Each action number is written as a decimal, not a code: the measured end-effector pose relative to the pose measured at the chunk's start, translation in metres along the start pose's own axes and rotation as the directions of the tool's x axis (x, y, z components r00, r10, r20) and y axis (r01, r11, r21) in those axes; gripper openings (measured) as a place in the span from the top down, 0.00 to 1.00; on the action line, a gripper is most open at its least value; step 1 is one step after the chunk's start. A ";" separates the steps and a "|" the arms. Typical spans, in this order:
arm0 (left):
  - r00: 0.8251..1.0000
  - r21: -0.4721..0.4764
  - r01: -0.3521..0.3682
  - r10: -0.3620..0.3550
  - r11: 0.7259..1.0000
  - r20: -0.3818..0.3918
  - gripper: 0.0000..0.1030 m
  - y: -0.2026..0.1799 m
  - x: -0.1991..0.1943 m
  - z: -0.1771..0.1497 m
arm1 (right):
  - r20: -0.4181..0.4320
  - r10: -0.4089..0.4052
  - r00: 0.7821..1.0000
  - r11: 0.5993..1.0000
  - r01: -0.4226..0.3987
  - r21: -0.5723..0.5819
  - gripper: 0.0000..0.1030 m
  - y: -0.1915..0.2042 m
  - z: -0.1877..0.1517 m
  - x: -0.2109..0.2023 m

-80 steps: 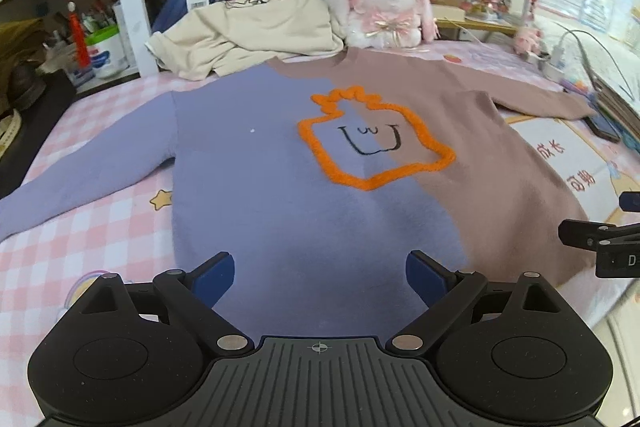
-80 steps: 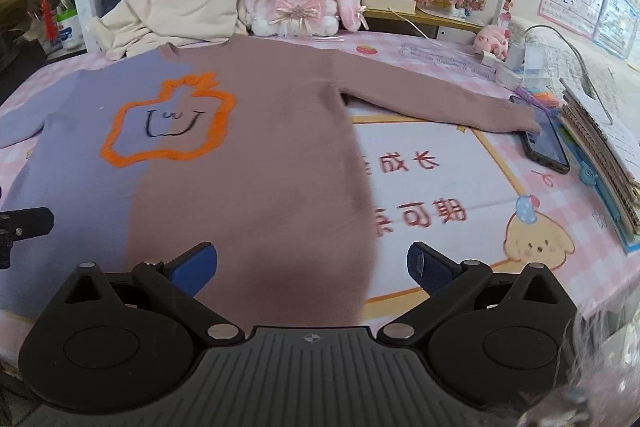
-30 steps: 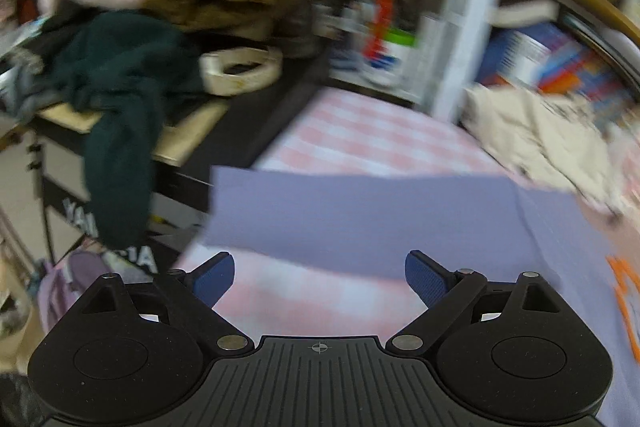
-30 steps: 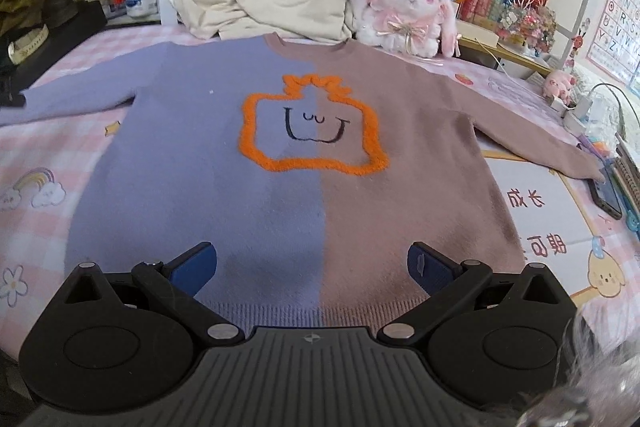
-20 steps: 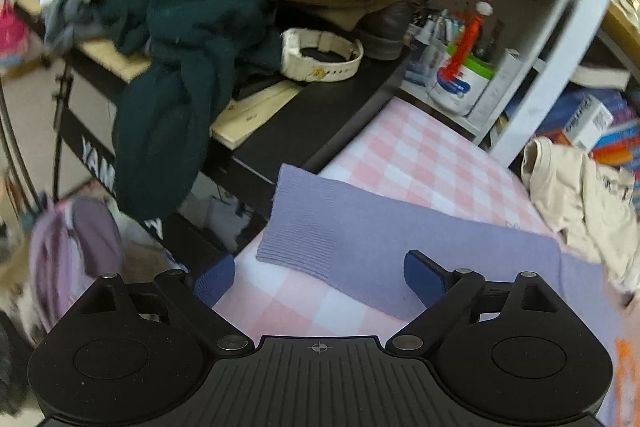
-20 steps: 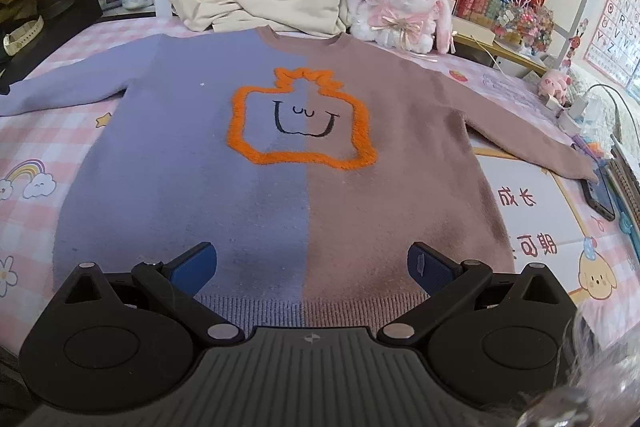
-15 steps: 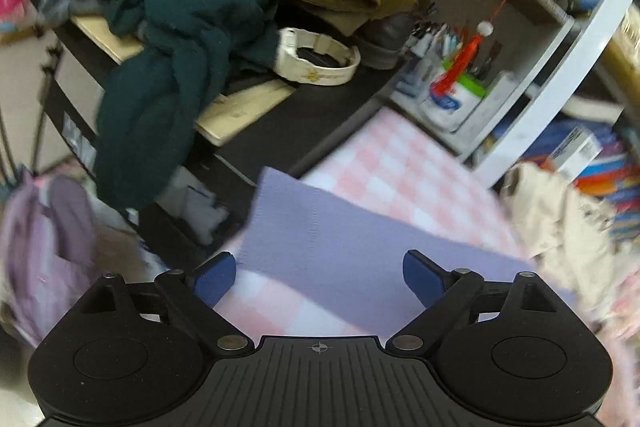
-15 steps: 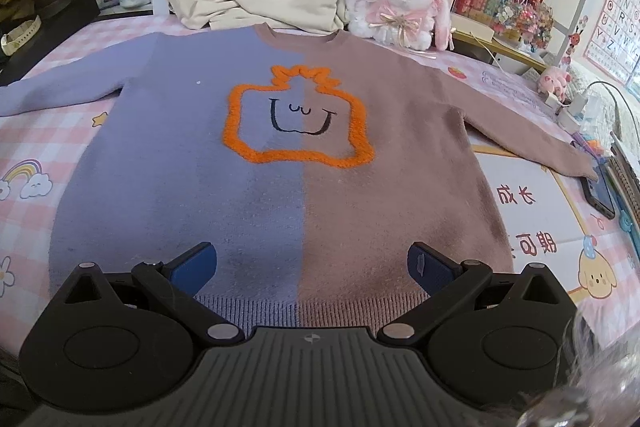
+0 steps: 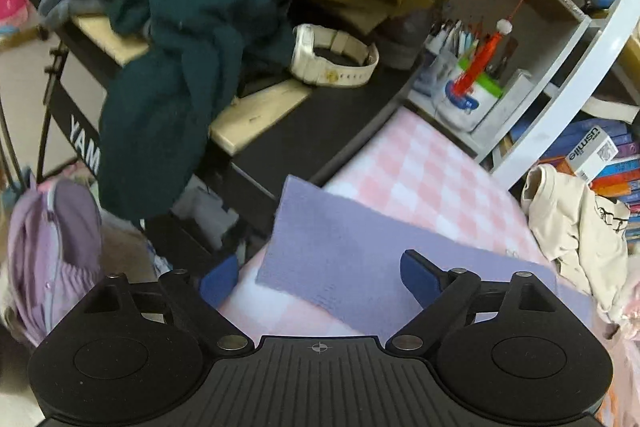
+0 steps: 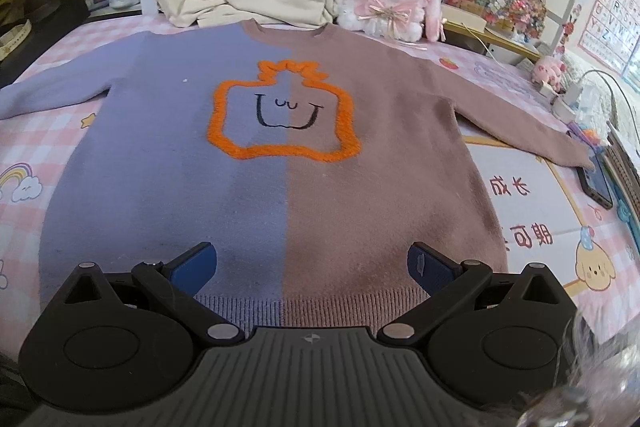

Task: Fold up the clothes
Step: 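Move the left gripper toward the lavender sleeve cuff, then grasp the lavender sleeve cuff with the left gripper and lift it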

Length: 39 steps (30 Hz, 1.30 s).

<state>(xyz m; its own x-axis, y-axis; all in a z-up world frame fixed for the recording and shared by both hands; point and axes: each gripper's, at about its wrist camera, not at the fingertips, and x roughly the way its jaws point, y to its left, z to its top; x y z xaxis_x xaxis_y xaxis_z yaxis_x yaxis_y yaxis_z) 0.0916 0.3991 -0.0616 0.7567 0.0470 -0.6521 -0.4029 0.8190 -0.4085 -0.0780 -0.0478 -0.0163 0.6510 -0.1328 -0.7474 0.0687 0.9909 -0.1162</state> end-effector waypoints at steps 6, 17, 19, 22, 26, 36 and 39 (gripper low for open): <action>0.999 -0.046 0.001 0.001 0.999 0.041 0.13 -0.001 -0.005 -0.001 | 0.000 0.005 1.000 1.000 -0.005 -0.014 0.00 0.004 0.001 0.000; 0.985 -0.062 0.174 -0.174 0.983 0.009 0.14 -0.020 -0.002 -0.011 | 0.009 0.003 1.000 1.000 -0.002 -0.018 0.00 0.007 0.001 -0.002; 0.979 -0.101 0.205 -0.206 0.974 0.001 0.16 -0.021 0.001 -0.011 | 0.008 -0.001 1.000 1.000 0.001 -0.012 0.00 0.007 0.001 -0.003; 0.960 -0.121 0.270 -0.277 0.955 -0.045 0.21 -0.028 0.007 -0.014 | 0.005 -0.005 1.000 1.000 0.005 0.001 0.00 0.005 0.000 -0.003; 0.955 -0.113 0.282 -0.290 0.953 -0.060 0.22 -0.034 0.009 -0.015 | 0.008 -0.005 1.000 1.000 0.005 0.001 0.00 0.006 0.000 -0.004; 0.969 -0.321 0.226 -0.245 0.920 -0.019 0.60 0.003 0.014 -0.001 | 0.008 -0.015 1.000 1.000 0.015 0.020 0.00 0.001 -0.002 -0.005; 0.972 -0.344 0.214 -0.233 0.914 -0.015 0.69 0.007 0.014 -0.002 | 0.007 -0.017 1.000 1.000 0.017 0.022 0.00 -0.001 -0.002 -0.006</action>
<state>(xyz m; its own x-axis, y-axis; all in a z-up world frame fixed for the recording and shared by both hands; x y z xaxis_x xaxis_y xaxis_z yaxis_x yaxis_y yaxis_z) 0.0986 0.4046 -0.0747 0.8218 -0.1541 -0.5486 -0.3838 0.5619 -0.7327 -0.0835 -0.0479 -0.0136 0.6548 -0.1495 -0.7409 0.0961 0.9888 -0.1146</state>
